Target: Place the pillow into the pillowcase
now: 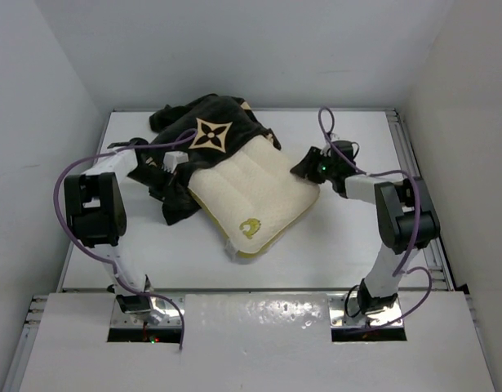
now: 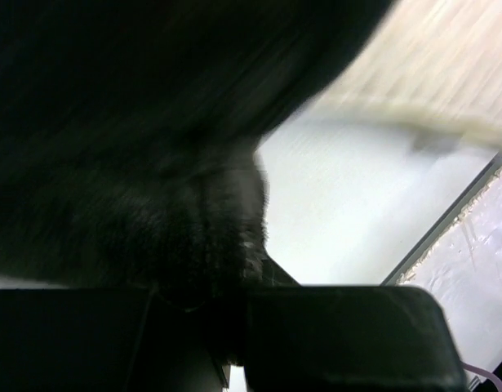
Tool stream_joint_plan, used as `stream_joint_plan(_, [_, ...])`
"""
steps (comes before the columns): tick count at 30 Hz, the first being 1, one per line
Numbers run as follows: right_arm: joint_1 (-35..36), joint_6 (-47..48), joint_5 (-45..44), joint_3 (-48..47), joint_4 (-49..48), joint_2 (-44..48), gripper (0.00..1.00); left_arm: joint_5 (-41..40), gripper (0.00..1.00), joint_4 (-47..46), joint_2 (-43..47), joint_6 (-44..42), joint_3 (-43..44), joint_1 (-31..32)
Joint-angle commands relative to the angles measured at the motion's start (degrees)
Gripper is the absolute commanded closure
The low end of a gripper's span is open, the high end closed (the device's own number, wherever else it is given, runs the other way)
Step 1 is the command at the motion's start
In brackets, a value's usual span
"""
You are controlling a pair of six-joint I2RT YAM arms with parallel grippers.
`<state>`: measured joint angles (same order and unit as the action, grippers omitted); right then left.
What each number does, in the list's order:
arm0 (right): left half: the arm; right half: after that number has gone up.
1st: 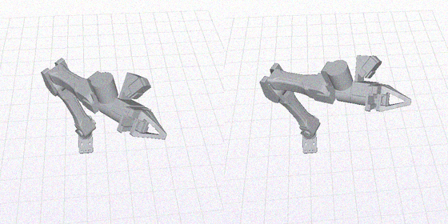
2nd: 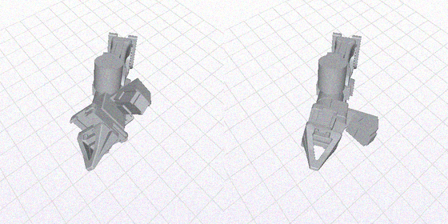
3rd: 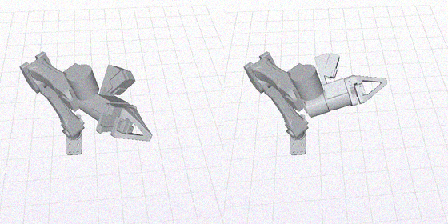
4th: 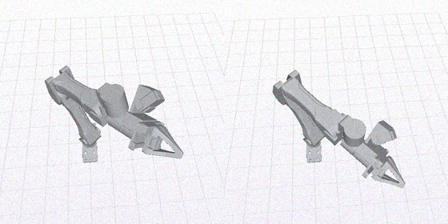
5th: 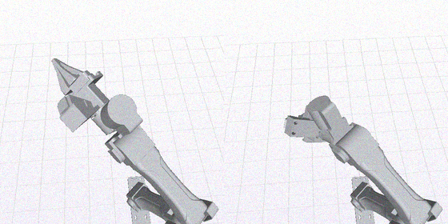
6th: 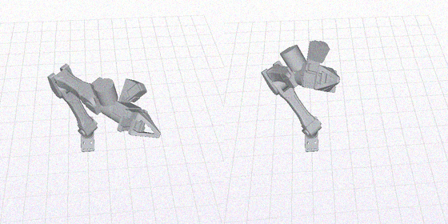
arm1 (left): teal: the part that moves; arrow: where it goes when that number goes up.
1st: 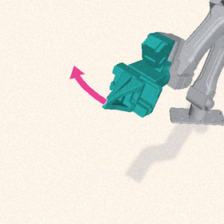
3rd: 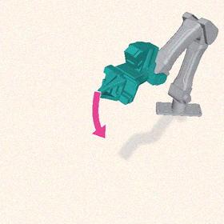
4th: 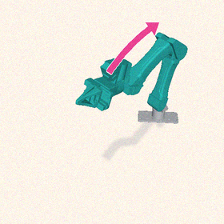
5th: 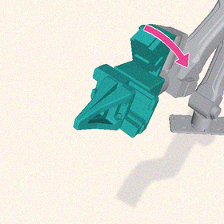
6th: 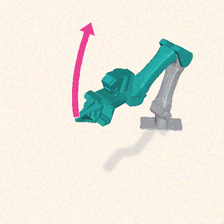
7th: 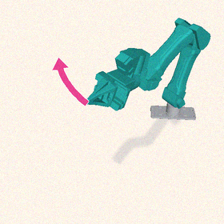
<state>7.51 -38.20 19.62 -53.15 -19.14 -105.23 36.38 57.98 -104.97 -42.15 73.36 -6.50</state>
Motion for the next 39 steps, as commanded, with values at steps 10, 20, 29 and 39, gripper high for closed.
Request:
stream_joint_plan(10, [30.3, -10.6, 2.7, 15.3, -0.9, 18.9, 0.15, -0.4, 1.00, -0.8, -2.3, 1.4, 6.8, -5.8])
stream_joint_plan(20, [15.9, -6.2, -6.7, 19.0, 3.4, 31.9, 0.01, -5.7, 1.00, -2.4, -2.4, 1.1, 6.0, -9.2])
stream_joint_plan(29, [13.8, -6.5, -6.7, -0.9, 3.7, 3.2, 0.38, -5.9, 1.00, -2.2, 0.6, 0.1, 2.9, -9.4])
stream_joint_plan(39, [16.3, -8.0, -10.3, -13.2, 5.0, -13.5, 0.38, -2.9, 1.00, 1.1, 1.2, -4.0, 0.1, -10.6])
